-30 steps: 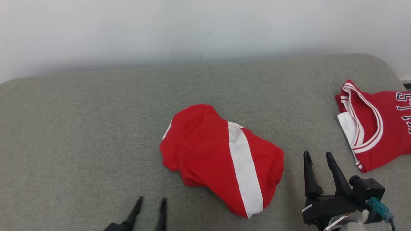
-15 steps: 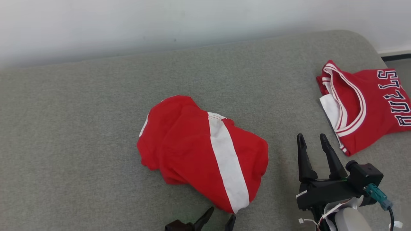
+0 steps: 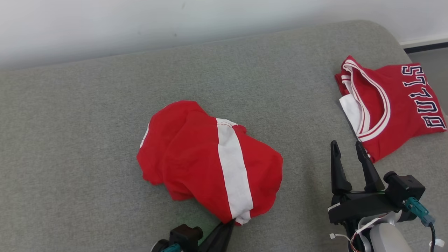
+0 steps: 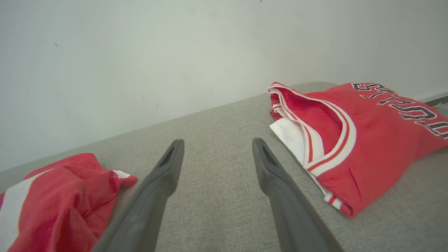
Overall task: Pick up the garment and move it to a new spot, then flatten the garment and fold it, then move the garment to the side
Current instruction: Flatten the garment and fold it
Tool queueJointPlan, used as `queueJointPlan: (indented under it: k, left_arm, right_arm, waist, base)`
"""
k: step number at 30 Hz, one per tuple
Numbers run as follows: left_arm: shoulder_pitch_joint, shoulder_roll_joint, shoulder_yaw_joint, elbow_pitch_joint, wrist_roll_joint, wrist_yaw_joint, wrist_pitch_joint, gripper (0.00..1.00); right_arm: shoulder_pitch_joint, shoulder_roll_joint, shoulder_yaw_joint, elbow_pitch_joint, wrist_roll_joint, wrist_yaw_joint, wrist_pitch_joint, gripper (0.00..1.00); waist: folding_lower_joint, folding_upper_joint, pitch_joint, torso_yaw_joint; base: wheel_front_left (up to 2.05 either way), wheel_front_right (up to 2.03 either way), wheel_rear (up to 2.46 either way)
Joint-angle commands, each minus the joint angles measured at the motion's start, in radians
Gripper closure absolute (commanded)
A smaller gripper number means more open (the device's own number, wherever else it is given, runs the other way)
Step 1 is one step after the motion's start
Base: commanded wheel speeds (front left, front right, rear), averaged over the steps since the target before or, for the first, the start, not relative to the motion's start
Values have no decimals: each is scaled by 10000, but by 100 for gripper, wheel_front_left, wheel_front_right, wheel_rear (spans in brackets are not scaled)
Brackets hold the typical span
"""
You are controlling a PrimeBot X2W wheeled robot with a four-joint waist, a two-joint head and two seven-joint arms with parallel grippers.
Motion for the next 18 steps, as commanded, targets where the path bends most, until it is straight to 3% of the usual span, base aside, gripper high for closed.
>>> queueJointPlan:
  k: [1, 8, 13, 18]
  left_arm:
    - [81, 71, 122, -82, 60, 12, -30, 100]
    - [406, 466, 1006, -444, 813, 11, -31, 100]
    - [457, 1132, 1884, -622, 1361, 14, -30, 100]
    - [207, 2069, 2508, -67, 1817, 15, -30, 100]
  right_arm:
    - [40, 32, -13, 3, -20, -27, -2, 0]
    - [311, 197, -176, 110, 16, -27, 0, 0]
    - [515, 389, -15, 257, 23, -27, -2, 0]
    - [532, 487, 271, 432, 76, -27, -2, 0]
  waist:
    - [-1, -1, -93, 145]
    - [-1, -1, -513, 1060]
    - [-1, -1, -896, 1729]
    - [-1, -1, -1102, 1914]
  base:
    - [0, 0, 0]
    - [0, 0, 0]
    - [0, 0, 0]
    - [0, 0, 0]
